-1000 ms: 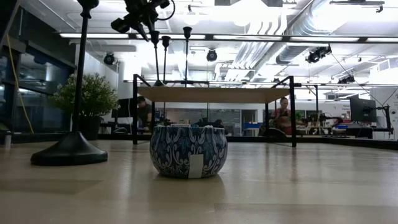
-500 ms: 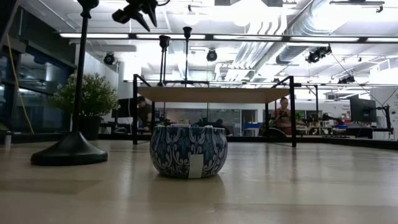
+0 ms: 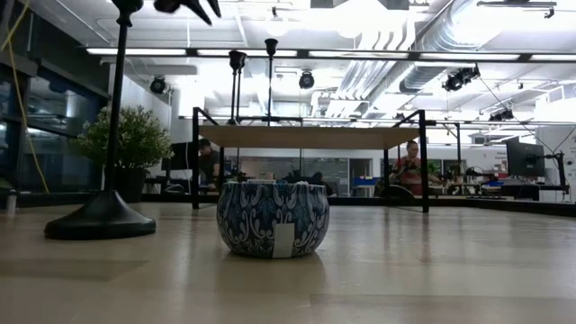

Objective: Pick & Place candle stick holders
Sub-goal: Put the black candle holder on the shelf

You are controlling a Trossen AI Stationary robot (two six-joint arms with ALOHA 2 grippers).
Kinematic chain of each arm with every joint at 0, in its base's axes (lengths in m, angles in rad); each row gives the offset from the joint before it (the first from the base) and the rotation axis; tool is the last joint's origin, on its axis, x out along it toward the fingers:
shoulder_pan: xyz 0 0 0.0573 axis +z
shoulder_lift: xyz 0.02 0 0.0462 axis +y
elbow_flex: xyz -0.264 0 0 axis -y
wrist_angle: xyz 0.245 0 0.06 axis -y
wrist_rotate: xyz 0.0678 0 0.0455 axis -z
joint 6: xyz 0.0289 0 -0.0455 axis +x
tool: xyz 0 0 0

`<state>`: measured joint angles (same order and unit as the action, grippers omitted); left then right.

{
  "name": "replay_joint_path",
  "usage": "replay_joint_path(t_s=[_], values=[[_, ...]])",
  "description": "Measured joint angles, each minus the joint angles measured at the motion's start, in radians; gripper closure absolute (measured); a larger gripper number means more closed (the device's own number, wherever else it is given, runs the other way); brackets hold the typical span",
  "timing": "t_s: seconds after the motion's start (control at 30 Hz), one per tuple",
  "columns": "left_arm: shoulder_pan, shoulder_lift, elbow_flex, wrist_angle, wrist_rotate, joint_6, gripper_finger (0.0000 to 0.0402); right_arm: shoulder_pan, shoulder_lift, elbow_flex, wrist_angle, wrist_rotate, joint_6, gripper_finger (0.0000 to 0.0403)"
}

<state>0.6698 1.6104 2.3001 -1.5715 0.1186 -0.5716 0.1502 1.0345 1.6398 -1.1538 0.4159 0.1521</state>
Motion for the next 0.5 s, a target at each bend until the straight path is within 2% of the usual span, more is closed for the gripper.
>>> replay_joint_path(t_s=[0.13, 0.27, 0.4, 0.5], values=[[-0.111, -0.058, 0.001, 0.0, -0.118, -0.035, 0.0289, 0.0, -0.013, 0.0, -0.01, 0.0, 0.008, 0.0195], [-0.283, -0.103, -0.028, 0.002, -0.232, -0.048, 0.0289, 0.0, -0.024, 0.0, -0.01, 0.0, 0.008, 0.0195], [-0.471, -0.156, -0.143, 0.001, -0.346, -0.12, 0.0289, 0.0, -0.029, 0.0, -0.01, -0.002, 0.006, 0.0195], [-0.598, -0.203, -0.261, 0.0, -0.374, -0.209, 0.0289, 0.0, -0.029, 0.0, -0.025, -0.003, 0.004, 0.0195]])
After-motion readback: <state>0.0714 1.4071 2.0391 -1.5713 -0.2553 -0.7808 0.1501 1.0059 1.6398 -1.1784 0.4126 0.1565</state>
